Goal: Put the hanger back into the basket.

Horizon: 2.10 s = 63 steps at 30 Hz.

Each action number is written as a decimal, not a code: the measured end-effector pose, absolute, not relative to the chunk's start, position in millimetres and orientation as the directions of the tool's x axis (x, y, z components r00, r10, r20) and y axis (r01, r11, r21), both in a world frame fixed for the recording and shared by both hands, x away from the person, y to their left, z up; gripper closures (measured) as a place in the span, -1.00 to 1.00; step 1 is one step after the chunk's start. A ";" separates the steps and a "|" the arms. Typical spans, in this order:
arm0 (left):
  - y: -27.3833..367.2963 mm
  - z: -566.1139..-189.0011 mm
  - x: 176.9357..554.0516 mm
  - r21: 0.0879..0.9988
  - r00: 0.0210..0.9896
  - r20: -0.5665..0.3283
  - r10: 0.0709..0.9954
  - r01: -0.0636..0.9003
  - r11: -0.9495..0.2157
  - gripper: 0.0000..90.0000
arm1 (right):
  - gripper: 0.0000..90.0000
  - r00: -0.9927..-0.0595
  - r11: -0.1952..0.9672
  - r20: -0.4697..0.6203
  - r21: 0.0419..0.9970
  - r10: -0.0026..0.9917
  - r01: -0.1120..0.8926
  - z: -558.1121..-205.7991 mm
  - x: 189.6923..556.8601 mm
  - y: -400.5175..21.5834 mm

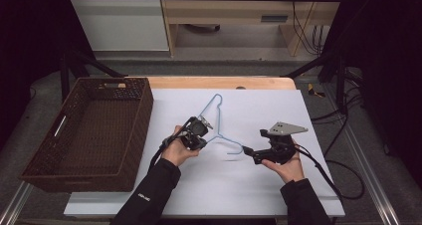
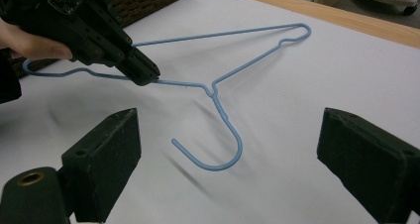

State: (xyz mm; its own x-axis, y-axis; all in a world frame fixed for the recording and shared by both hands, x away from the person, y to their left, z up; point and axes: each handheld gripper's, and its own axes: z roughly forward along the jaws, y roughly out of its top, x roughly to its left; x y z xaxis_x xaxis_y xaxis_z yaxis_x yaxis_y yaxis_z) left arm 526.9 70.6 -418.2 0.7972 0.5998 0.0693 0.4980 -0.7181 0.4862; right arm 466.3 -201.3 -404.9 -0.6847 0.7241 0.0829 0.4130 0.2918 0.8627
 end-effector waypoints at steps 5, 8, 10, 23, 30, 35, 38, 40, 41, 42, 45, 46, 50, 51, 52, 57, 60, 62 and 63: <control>69.5 -417.8 525.4 0.483 0.801 0.065 0.596 0.497 -0.721 0.95 | -0.76 -0.684 0.296 0.084 0.858 0.725 0.419 -406.7 469.3 -199.9; 68.9 -418.4 525.0 0.488 0.800 0.060 0.598 0.499 -0.716 0.95 | -0.74 -0.683 0.296 0.084 0.858 0.725 0.420 -406.2 473.0 -199.5; 69.1 -419.0 525.0 0.494 0.798 0.057 0.600 0.499 -0.712 0.95 | -0.71 -0.686 0.303 0.080 0.855 0.723 0.420 -405.4 475.8 -197.8; 73.2 -418.8 524.8 0.504 0.799 0.045 0.600 0.500 -0.704 0.95 | -0.61 -0.700 0.331 0.088 0.834 0.709 0.441 -410.2 500.4 -172.7; 73.1 -419.6 524.6 0.501 0.800 0.043 0.598 0.501 -0.706 0.95 | -0.57 -0.700 0.348 0.087 0.821 0.708 0.454 -415.0 511.7 -163.0; 73.0 -419.7 523.9 0.502 0.799 0.041 0.600 0.503 -0.704 0.95 | -0.57 -0.704 0.352 0.093 0.816 0.704 0.459 -417.6 516.7 -155.0; 72.8 -420.3 523.8 0.504 0.799 0.040 0.600 0.503 -0.702 0.95 | -0.56 -0.710 0.357 0.092 0.814 0.698 0.458 -419.5 518.7 -154.1; 72.6 -420.6 524.0 0.502 0.799 0.040 0.601 0.504 -0.703 0.95 | -0.55 -0.710 0.367 0.086 0.809 0.699 0.459 -421.5 519.5 -153.4; 72.6 -420.6 524.0 0.502 0.799 0.040 0.601 0.504 -0.703 0.94 | -0.55 -0.710 0.367 0.086 0.809 0.699 0.459 -421.5 519.5 -153.4; 72.3 -420.6 523.9 0.503 0.798 0.038 0.601 0.505 -0.702 0.94 | -0.54 -0.713 0.384 0.073 0.802 0.698 0.458 -425.2 520.9 -152.0; 71.7 -420.8 523.6 0.501 0.799 0.039 0.600 0.504 -0.703 0.94 | -0.50 -0.712 0.391 0.077 0.792 0.698 0.469 -428.9 521.5 -149.7; 71.5 -421.0 523.5 0.502 0.799 0.040 0.600 0.503 -0.703 0.94 | -0.48 -0.717 0.397 0.074 0.790 0.694 0.466 -430.0 522.1 -149.4; 71.5 -420.9 523.4 0.504 0.799 0.037 0.600 0.504 -0.702 0.95 | -0.41 -0.722 0.414 0.076 0.776 0.688 0.476 -435.5 524.4 -147.0; 71.6 -420.8 523.5 0.502 0.799 0.038 0.600 0.504 -0.703 0.95 | -0.40 -0.718 0.414 0.082 0.770 0.691 0.486 -437.5 524.9 -145.8; 71.5 -420.8 523.5 0.502 0.800 0.037 0.599 0.504 -0.703 0.94 | -0.39 -0.720 0.418 0.079 0.768 0.689 0.485 -438.8 525.6 -145.4; 70.4 -421.5 523.0 0.500 0.801 0.038 0.597 0.502 -0.705 0.94 | -0.25 -0.728 0.445 0.078 0.745 0.681 0.496 -447.5 529.1 -142.3; 70.0 -421.8 523.2 0.499 0.804 0.033 0.594 0.501 -0.707 0.94 | -0.13 -0.728 0.455 0.073 0.737 0.682 0.500 -451.0 531.6 -141.3; 69.8 -422.0 523.2 0.499 0.805 0.032 0.593 0.501 -0.707 0.94 | -0.03 -0.731 0.462 0.072 0.732 0.678 0.501 -453.1 533.1 -141.0; 69.7 -422.2 523.1 0.500 0.805 0.034 0.592 0.500 -0.707 0.94 | 0.02 -0.732 0.466 0.071 0.728 0.677 0.502 -454.2 533.8 -140.6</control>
